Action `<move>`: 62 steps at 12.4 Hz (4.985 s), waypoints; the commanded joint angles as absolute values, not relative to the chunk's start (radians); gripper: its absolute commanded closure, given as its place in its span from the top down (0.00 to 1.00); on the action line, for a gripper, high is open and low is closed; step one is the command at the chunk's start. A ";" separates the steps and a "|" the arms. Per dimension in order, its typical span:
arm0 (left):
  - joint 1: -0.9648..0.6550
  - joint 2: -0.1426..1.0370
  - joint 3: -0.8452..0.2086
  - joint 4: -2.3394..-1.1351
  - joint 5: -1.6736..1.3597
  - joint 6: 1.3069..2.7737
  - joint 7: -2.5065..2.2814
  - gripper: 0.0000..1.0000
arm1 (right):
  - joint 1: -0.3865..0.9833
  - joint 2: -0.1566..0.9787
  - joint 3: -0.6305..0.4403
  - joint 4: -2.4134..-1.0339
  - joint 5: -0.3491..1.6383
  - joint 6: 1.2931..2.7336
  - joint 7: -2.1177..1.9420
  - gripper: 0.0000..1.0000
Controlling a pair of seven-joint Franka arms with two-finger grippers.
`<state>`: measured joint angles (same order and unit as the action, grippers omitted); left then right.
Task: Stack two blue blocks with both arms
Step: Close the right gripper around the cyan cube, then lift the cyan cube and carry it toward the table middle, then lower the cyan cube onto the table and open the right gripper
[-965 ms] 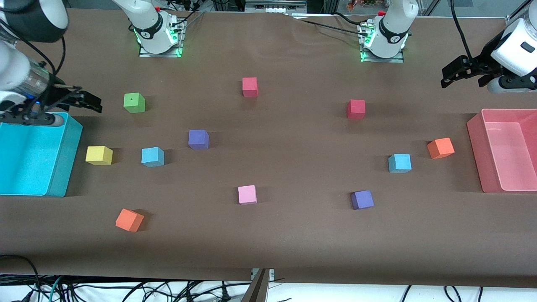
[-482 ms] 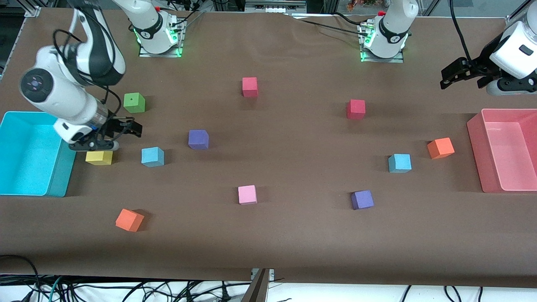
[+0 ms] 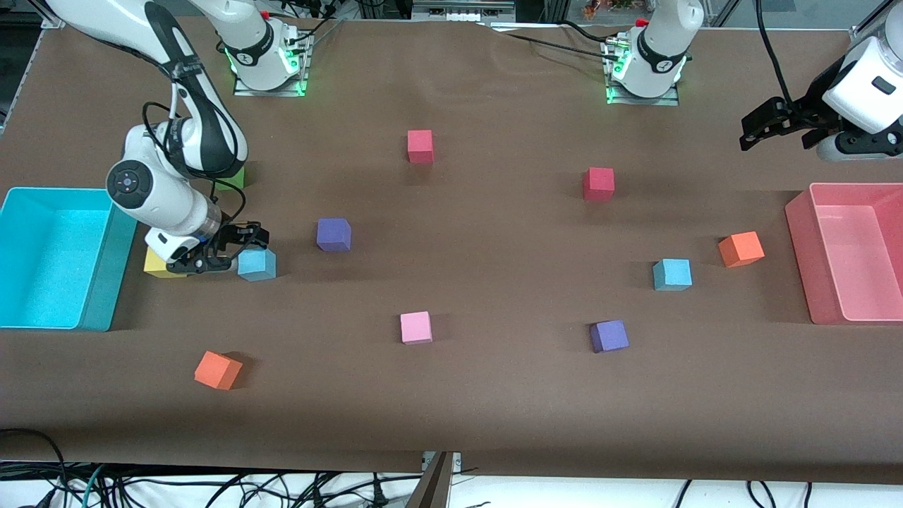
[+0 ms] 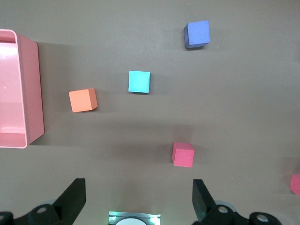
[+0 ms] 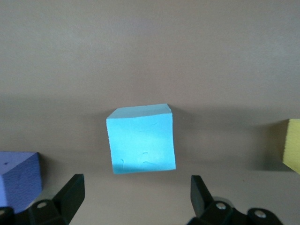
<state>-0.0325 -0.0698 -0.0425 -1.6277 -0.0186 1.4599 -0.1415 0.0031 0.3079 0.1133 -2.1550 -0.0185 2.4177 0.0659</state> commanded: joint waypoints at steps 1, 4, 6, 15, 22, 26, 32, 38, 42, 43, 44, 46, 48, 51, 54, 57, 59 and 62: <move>-0.046 -0.071 -0.034 -1.621 0.008 1.465 -0.126 1.00 | -0.002 0.308 0.120 -2.189 -0.029 2.477 0.046 1.00; -0.046 -0.071 -0.035 -1.621 0.008 1.463 -0.126 1.00 | -0.002 0.370 0.118 -2.189 -0.049 2.586 0.017 1.00; -0.046 -0.071 -0.035 -1.621 0.008 1.462 -0.126 1.00 | -0.002 0.402 0.118 -2.187 -0.063 2.623 0.009 1.00; -0.038 -0.063 -0.034 -1.629 0.008 1.460 -0.123 1.00 | -0.003 0.376 0.114 -2.175 -0.097 2.694 -0.049 0.29; -0.034 -0.061 -0.035 -1.638 0.000 1.462 -0.126 1.00 | 0.046 0.272 0.117 -1.900 -0.081 2.131 -0.035 0.29; -0.034 -0.061 -0.035 -1.643 0.000 1.462 -0.129 1.00 | 0.138 0.276 0.168 -1.827 -0.063 2.054 0.221 0.29; -0.034 -0.063 -0.038 -1.654 -0.002 1.466 -0.133 1.00 | 0.306 0.422 0.299 -1.735 -0.054 2.120 0.670 0.29; -0.034 -0.060 -0.038 -1.654 -0.002 1.465 -0.133 1.00 | 0.475 0.603 0.299 -1.738 -0.110 2.367 0.817 0.30; -0.034 -0.058 -0.038 -1.655 -0.003 1.466 -0.133 1.00 | 0.488 0.640 0.296 -1.747 -0.192 2.396 0.847 0.30; -0.034 -0.058 -0.038 -1.657 -0.005 1.466 -0.133 1.00 | 0.489 0.652 0.293 -1.747 -0.198 2.401 0.845 0.30; -0.034 -0.058 -0.038 -1.661 -0.005 1.466 -0.133 1.00 | 0.494 0.667 0.291 -1.747 -0.212 2.422 0.847 0.31; -0.034 -0.060 -0.038 -1.660 -0.005 1.466 -0.133 1.00 | 0.509 0.678 0.269 -1.749 -0.229 2.430 0.845 0.36; -0.032 -0.058 -0.038 -1.666 -0.006 1.468 -0.138 1.00 | 0.509 0.675 0.267 -1.744 -0.233 2.437 0.847 0.96; -0.034 -0.064 -0.038 -1.678 -0.008 1.468 -0.140 1.00 | 0.508 0.660 0.267 -1.740 -0.232 2.439 0.845 0.99; -0.035 -0.063 -0.038 -1.677 -0.006 1.468 -0.140 1.00 | 0.500 0.609 0.268 -1.741 -0.227 2.431 0.827 0.99; -0.035 -0.058 -0.038 -1.681 -0.006 1.486 -0.138 1.00 | 0.471 0.491 0.288 -1.775 -0.224 2.297 0.792 0.99; -0.034 -0.054 -0.038 -1.724 -0.005 1.540 -0.137 1.00 | 0.418 0.396 0.317 -1.875 -0.218 2.290 0.676 0.99; -0.032 -0.054 -0.038 -1.842 0.005 1.685 -0.137 1.00 | 0.347 0.252 0.328 -2.093 -0.122 2.443 0.476 0.99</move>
